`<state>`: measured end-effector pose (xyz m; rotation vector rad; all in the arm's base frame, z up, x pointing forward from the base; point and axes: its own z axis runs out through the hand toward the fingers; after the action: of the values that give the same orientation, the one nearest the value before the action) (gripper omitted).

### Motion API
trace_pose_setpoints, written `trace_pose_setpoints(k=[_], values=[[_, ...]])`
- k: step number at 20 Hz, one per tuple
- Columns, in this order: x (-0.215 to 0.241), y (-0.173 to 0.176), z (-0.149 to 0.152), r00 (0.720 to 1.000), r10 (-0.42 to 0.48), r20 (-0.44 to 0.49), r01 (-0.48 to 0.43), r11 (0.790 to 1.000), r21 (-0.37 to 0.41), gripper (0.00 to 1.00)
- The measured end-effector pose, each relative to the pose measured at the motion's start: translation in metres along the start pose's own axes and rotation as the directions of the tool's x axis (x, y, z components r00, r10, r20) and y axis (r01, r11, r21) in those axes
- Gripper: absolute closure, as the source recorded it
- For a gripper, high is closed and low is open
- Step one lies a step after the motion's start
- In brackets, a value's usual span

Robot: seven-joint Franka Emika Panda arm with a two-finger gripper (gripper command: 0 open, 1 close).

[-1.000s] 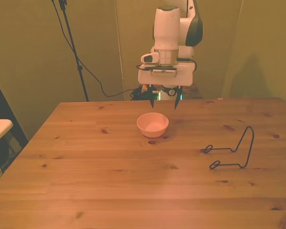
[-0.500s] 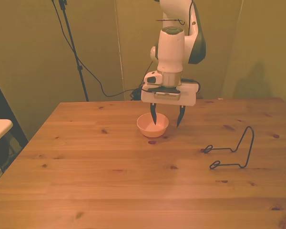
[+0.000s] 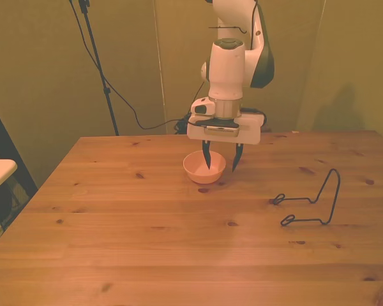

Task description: Load the bowl

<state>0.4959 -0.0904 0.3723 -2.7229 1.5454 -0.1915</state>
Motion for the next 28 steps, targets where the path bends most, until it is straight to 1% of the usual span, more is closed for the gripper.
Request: trace_pose_setpoints(k=[16, 20, 24, 28], values=[[0.000, -0.005, 0.004, 1.000, -0.005, 0.007, 0.005, 1.000, -0.002, 1.00], [0.004, -0.006, 0.001, 1.000, -0.007, 0.007, 0.007, 1.000, 0.005, 1.00], [0.014, -0.003, -0.006, 1.000, -0.013, 0.028, 0.012, 0.999, 0.043, 1.00], [0.029, 0.001, -0.032, 0.999, -0.013, 0.040, 0.009, 0.994, 0.110, 1.00]])
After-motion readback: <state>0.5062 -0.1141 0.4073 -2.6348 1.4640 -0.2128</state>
